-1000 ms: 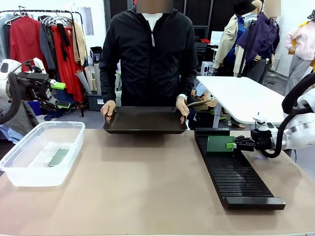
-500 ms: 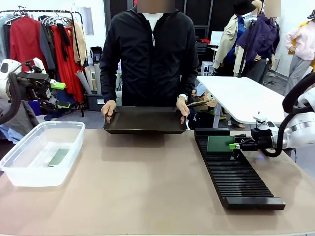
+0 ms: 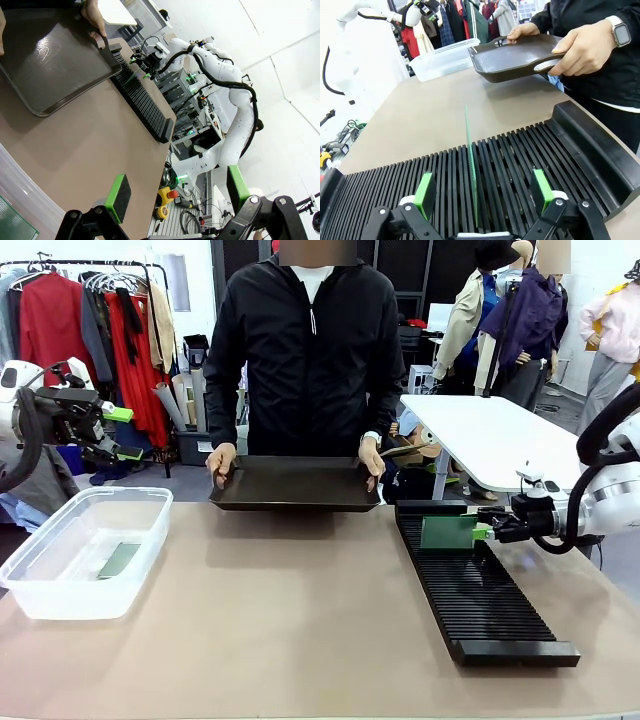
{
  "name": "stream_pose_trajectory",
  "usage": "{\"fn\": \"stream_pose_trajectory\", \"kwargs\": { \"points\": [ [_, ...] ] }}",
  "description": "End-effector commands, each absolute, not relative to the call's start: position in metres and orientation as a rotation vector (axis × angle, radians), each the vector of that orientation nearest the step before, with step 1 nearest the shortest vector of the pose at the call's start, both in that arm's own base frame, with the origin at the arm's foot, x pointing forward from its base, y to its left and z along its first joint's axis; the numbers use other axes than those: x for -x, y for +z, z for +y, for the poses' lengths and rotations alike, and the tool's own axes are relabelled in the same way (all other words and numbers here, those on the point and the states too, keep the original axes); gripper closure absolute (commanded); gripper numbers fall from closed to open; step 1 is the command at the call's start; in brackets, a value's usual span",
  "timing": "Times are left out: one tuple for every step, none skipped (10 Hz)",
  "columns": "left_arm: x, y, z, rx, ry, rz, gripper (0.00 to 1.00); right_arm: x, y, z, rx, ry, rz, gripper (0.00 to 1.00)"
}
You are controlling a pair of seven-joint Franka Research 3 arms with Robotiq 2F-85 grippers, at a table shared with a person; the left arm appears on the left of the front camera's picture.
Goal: Sort PCBs into racks and boxes based on the side picked up.
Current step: If the short side of the Blank PCB is picked up, insert it into the PCB Rack ; if the long side is picked up, place it in the Organizing box.
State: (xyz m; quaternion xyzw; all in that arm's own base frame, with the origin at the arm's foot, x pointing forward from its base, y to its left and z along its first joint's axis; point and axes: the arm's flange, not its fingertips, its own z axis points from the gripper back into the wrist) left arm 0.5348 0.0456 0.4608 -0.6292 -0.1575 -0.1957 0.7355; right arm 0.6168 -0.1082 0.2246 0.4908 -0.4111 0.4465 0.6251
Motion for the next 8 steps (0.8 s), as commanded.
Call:
{"fn": "stream_pose_trajectory", "kwargs": {
  "points": [
    [-0.534, 0.4626, 0.046, 1.387, -0.428, -0.356, 0.0, -0.6166, 0.2226, -0.1077, -1.124, 1.039, -0.955, 0.0],
    [-0.534, 0.4626, 0.046, 1.387, -0.428, -0.356, 0.0, -0.6166, 0.2226, -0.1077, -1.124, 1.039, -0.955, 0.0],
    [-0.534, 0.4626, 0.046, 1.387, -0.428, -0.356, 0.0, -0.6166, 0.2226, -0.1077, -1.124, 1.039, -0.955, 0.0],
    [-0.534, 0.4626, 0.046, 1.387, -0.428, -0.356, 0.0, -0.6166, 0.2226, -0.1077, -1.124, 1.039, -0.955, 0.0],
    [-0.534, 0.4626, 0.046, 1.387, -0.428, -0.356, 0.0, -0.6166, 0.2226, -0.1077, -1.124, 1.039, -0.955, 0.0],
    [-0.534, 0.4626, 0.046, 1.387, -0.428, -0.356, 0.0, -0.6166, 0.2226, -0.1077, -1.124, 1.039, -0.955, 0.0],
    [-0.534, 0.4626, 0.046, 1.387, -0.428, -0.356, 0.0, -0.6166, 0.2226, -0.1077, -1.124, 1.039, -0.955, 0.0],
    [-0.534, 0.4626, 0.046, 1.387, -0.428, -0.356, 0.0, -0.6166, 0.2226, -0.1077, -1.124, 1.039, -0.955, 0.0]
  ]
}}
